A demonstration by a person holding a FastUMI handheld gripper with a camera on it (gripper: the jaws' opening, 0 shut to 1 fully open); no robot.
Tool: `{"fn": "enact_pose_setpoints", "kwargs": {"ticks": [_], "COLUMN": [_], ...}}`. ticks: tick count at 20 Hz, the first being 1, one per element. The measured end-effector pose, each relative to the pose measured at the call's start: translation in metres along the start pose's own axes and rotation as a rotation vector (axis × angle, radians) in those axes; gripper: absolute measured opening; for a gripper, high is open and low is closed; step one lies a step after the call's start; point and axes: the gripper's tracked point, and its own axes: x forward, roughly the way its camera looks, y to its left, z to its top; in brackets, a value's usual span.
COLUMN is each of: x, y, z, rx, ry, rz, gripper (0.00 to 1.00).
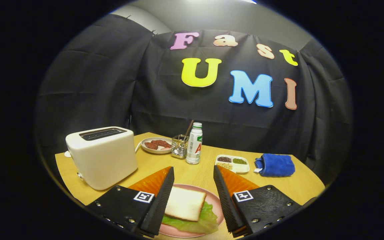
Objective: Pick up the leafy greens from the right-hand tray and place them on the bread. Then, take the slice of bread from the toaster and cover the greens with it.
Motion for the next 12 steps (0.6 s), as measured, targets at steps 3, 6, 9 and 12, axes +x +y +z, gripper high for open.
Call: {"fn": "enact_pose_setpoints", "kwargs": {"ticks": [3,6,9,12], "x": [0.0,-0.003,-0.01,-0.019], "y": [-0.028,-0.057,-0.09,-0.124], "z": [0.02,0.036,0.044,0.043], "rx": [0.015,0.021,0.009,-0.013], "ry": [-0.026,-0.049,-0.066,-0.07], "rz": [-0.027,-0.046,-0.07,-0.088], "gripper": [0.72,0.72,0.72,0.72]}}
